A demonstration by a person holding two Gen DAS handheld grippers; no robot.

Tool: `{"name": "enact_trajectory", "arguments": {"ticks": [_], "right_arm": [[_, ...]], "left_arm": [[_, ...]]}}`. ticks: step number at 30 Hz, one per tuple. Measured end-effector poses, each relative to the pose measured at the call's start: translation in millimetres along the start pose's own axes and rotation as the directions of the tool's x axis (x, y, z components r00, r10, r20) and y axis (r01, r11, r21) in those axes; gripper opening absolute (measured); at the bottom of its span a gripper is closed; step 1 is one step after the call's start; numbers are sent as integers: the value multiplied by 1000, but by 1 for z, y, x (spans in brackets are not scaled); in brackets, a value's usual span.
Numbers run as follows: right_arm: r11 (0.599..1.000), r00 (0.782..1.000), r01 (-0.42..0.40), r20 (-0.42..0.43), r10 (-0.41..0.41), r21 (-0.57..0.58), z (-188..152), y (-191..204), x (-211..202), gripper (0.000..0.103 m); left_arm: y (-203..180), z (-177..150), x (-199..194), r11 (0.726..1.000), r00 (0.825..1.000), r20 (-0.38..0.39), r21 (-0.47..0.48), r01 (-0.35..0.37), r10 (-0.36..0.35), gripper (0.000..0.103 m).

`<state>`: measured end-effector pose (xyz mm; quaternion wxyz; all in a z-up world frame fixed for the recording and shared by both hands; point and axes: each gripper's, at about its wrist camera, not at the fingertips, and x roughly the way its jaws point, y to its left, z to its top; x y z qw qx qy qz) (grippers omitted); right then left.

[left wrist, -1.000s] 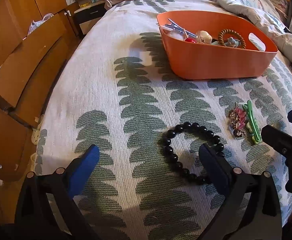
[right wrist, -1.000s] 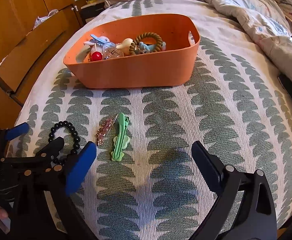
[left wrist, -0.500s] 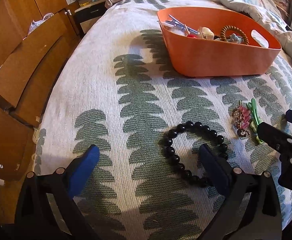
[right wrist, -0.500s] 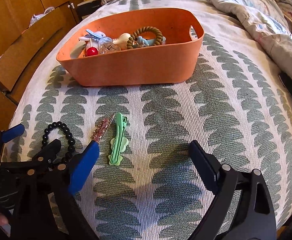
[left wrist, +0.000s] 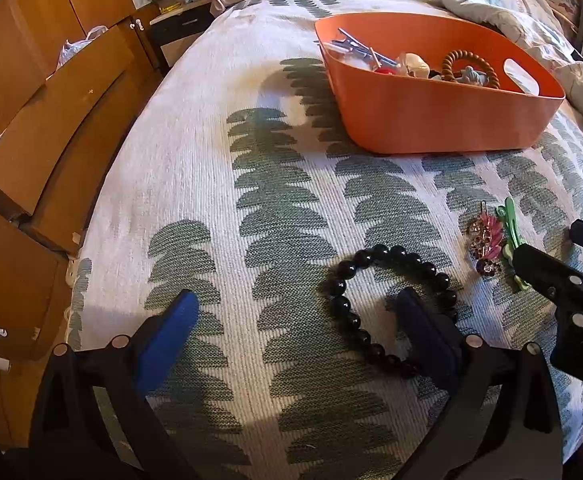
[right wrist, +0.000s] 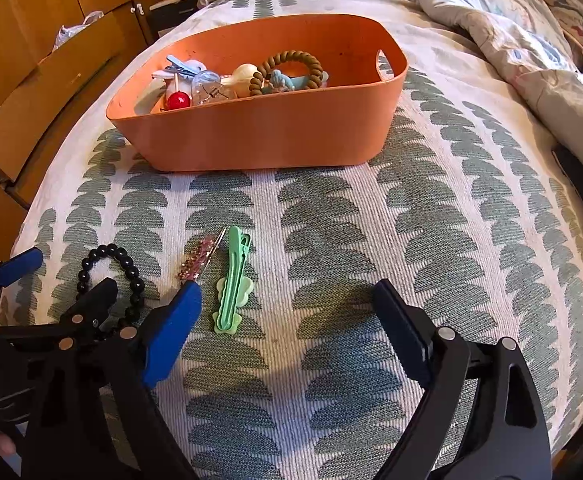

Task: Organize jewelry
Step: 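Move the left tool over the black bead bracelet while the right tool nears the green clip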

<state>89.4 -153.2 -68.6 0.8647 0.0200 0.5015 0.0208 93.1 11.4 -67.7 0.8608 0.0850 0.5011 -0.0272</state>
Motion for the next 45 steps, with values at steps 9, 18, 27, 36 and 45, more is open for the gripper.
{"name": "enact_trajectory", "arguments": {"ticks": [9, 18, 27, 36, 45], "right_arm": [[1000, 1000, 15, -7, -15, 1, 2, 0, 5, 86], [999, 999, 41, -5, -41, -28, 5, 8, 7, 74], [997, 998, 61, -17, -61, -38, 6, 12, 11, 74], [994, 996, 80, -21, -82, -71, 4, 19, 11, 54], [995, 997, 70, -28, -72, -75, 2, 22, 11, 47]], "left_arm": [[-1, 0, 0, 1000, 1000, 0, 4, -6, 6, 98], [-1, 0, 1, 1000, 1000, 1, 11, -12, 12, 98], [-1, 0, 2, 1000, 1000, 0, 12, -10, 10, 98], [1, 1, 1, 1000, 1000, -1, 5, 2, -2, 98], [2, 0, 1, 1000, 1000, 4, 0, 12, -12, 98]]}}
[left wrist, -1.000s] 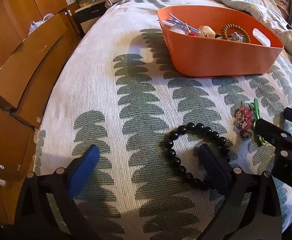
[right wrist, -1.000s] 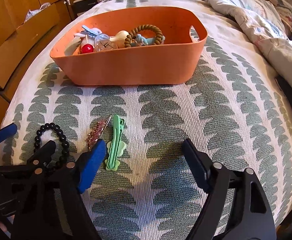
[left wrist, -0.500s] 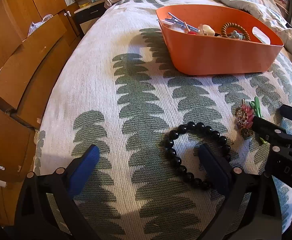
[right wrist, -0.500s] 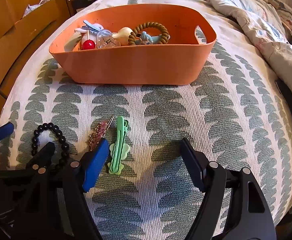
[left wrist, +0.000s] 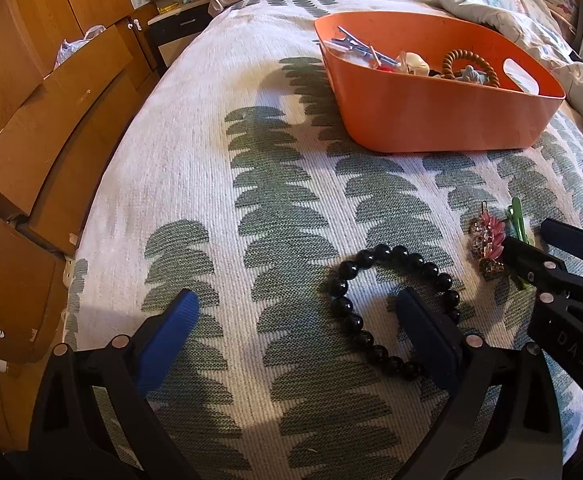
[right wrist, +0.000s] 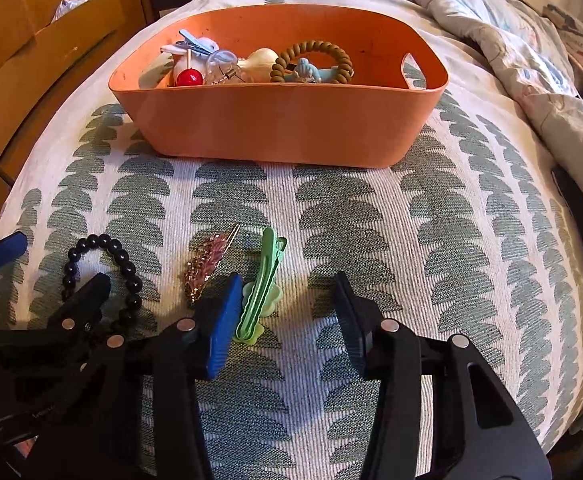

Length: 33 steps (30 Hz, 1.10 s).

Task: Organize jewelry
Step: 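Move the left tool over the black bead bracelet while the right tool nears the green clip, then close the left tool on the black bead bracelet while the right tool grips the green clip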

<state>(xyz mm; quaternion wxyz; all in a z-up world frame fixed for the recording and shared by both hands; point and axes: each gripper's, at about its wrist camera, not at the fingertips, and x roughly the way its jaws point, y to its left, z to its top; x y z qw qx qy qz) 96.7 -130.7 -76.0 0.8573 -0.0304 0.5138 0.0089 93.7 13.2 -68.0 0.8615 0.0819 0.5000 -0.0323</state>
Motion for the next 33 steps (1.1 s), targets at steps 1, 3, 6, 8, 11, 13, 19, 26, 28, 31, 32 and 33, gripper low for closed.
{"name": "enact_trajectory", "arguments": {"ticks": [1, 3, 6, 8, 11, 13, 19, 26, 28, 31, 32, 33], "right_arm": [[1000, 1000, -1, -1, 1, 0, 0, 0, 0, 47], [1000, 1000, -2, 0, 2, 1, 0, -1, 0, 47], [1000, 1000, -5, -1, 5, 4, 1, -2, 0, 46], [1000, 1000, -7, -1, 7, 6, 1, -2, 1, 45], [1000, 1000, -12, 0, 12, 8, 1, -3, 0, 40], [1000, 1000, -14, 1, 14, 8, 1, -3, 0, 37], [1000, 1000, -15, 3, 15, 8, 1, -3, 0, 36], [1000, 1000, -15, 4, 15, 7, 1, -2, 0, 35], [1000, 1000, -16, 4, 16, 9, 1, -2, 0, 35], [1000, 1000, -17, 6, 17, 10, 1, -2, -1, 35], [1000, 1000, -18, 5, 18, 11, 1, -3, -1, 35], [1000, 1000, -19, 5, 19, 10, 1, -3, -1, 34]], "left_arm": [[0, 0, 0, 1000, 1000, 1, 0, 2, -2, 98], [1, 0, 0, 1000, 1000, 2, -2, 5, -5, 98], [1, 0, 1, 1000, 1000, 2, -1, 8, -8, 98], [1, 0, 2, 1000, 1000, 1, -5, 12, -12, 98], [1, 1, 2, 1000, 1000, 2, -8, 16, -16, 95], [2, 1, 1, 1000, 1000, 2, -11, 18, -18, 92], [5, 1, 0, 1000, 1000, 7, -23, 19, -19, 80], [4, 2, -3, 1000, 1000, 23, -13, 3, -2, 49], [5, 2, -3, 1000, 1000, 23, -18, 11, -11, 48], [7, 3, -3, 999, 999, 22, -29, 34, -33, 45], [8, 3, -3, 999, 999, 22, -31, 40, -39, 44], [9, 3, -3, 998, 999, 22, -34, 45, -44, 42]]}}
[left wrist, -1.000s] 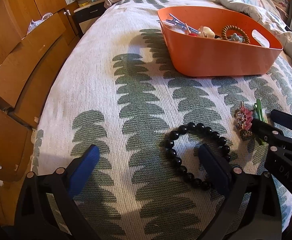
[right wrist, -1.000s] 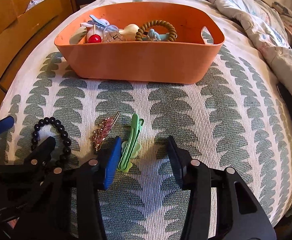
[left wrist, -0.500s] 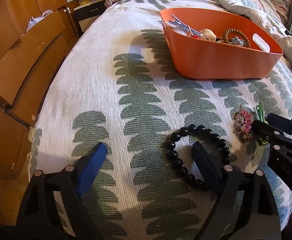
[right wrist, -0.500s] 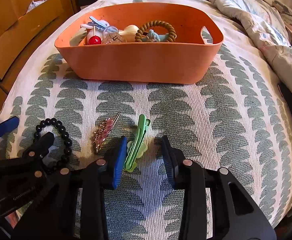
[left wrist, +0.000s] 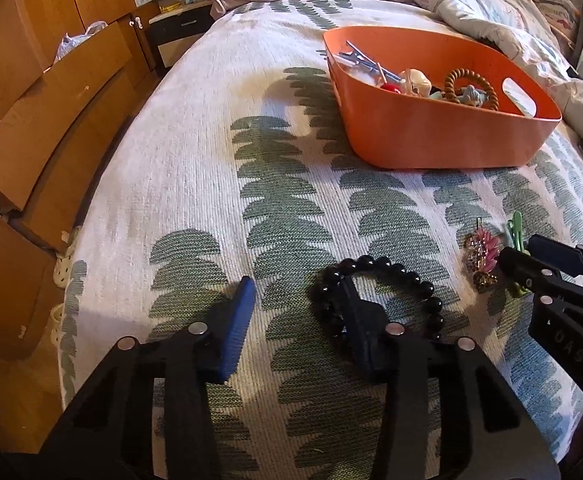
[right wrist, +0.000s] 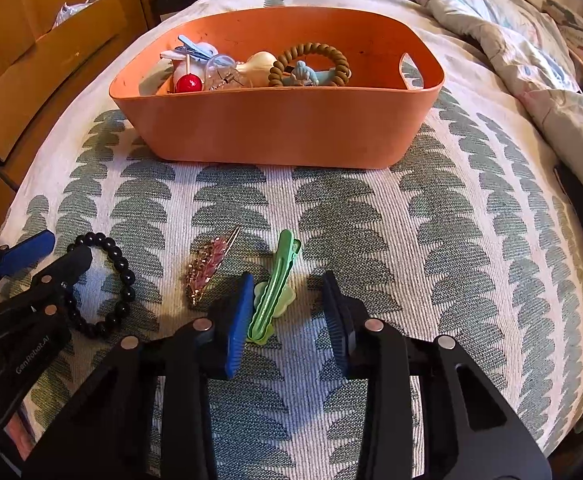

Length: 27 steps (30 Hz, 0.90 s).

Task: Organize jewelry
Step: 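Close the left tool on the black bead bracelet while the right tool grips the green clip, then lift the black bracelet with the left tool while the right tool lifts the green clip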

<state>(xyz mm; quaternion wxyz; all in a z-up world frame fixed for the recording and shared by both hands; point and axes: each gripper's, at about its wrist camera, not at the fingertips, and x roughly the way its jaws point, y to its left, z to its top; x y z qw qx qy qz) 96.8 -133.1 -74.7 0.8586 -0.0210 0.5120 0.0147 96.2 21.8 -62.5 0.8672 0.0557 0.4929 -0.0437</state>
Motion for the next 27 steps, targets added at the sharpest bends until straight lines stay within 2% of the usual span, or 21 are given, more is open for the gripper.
{"name": "enact_trajectory", "arguments": {"ticks": [6, 11, 18, 27], "right_arm": [[1000, 1000, -5, -3, 5, -5, 0, 0, -1, 22], [1000, 1000, -14, -6, 14, 3, 1, -1, 0, 21], [1000, 1000, -14, -3, 14, 3, 1, -1, -1, 21], [1000, 1000, -24, 8, 24, 16, 0, -3, -5, 20]], "left_arm": [[0, 0, -2, 1000, 1000, 7, -1, 22, -22, 27], [0, -1, -3, 1000, 1000, 5, -9, 29, -29, 26], [0, 0, -5, 1000, 1000, 10, -4, 24, -24, 16], [0, 0, -8, 999, 999, 15, -7, 33, -33, 12]]}}
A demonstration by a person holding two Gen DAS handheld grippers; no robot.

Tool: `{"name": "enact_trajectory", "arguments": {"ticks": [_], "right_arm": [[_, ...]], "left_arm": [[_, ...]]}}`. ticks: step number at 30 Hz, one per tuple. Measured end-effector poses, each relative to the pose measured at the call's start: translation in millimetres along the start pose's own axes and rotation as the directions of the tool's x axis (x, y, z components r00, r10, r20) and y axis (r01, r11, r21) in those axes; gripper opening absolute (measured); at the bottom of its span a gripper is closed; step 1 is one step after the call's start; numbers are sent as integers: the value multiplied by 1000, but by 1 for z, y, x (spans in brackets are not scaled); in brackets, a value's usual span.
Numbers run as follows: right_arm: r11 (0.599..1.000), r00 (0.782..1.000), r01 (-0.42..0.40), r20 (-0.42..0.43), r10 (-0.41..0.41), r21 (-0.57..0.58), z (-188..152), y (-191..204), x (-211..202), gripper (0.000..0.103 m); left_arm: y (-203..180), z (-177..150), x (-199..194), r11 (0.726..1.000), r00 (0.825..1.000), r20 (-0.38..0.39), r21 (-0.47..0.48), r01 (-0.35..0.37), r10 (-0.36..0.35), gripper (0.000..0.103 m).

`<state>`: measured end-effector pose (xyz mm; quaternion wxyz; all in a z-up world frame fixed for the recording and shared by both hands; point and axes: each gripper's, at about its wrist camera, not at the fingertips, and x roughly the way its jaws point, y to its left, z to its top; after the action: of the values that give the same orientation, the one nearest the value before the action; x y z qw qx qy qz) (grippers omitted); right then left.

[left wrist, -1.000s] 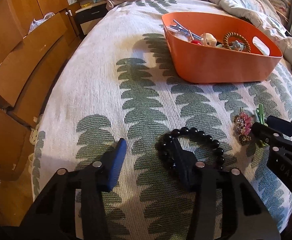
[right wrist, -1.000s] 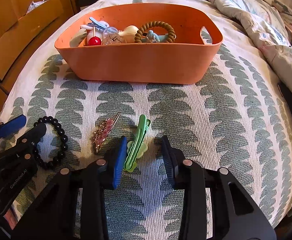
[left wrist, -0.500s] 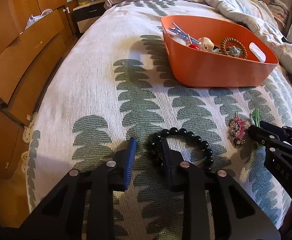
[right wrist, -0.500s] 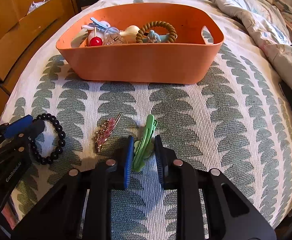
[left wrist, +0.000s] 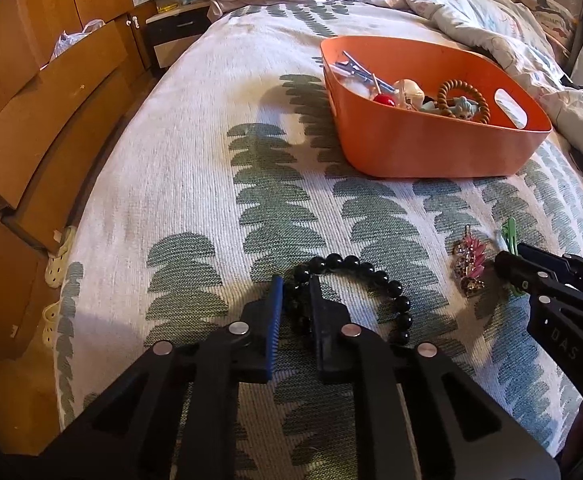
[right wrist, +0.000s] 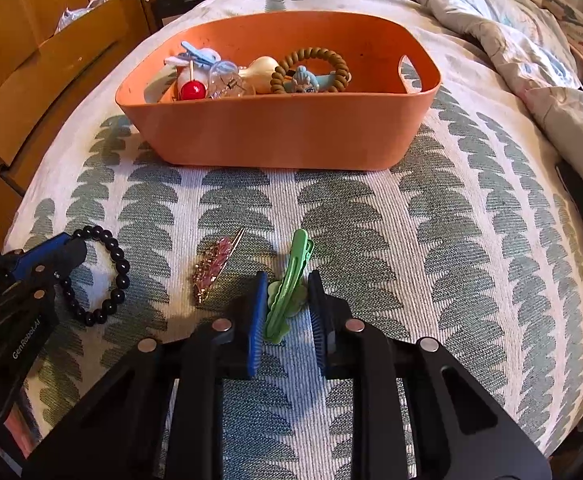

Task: Organize jewelry
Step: 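Lift the black bracelet with the left tool while the right tool lifts the green clip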

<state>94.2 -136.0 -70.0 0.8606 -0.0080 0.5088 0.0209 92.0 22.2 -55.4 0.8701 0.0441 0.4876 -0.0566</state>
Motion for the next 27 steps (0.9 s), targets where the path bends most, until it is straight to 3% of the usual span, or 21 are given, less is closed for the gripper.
{"name": "enact_trajectory", "arguments": {"ticks": [27], "right_arm": [[999, 997, -25, 79, 23, 21, 3, -6, -31, 20]], "left_arm": [[-10, 8, -36, 999, 991, 130, 44, 16, -21, 10]]}}
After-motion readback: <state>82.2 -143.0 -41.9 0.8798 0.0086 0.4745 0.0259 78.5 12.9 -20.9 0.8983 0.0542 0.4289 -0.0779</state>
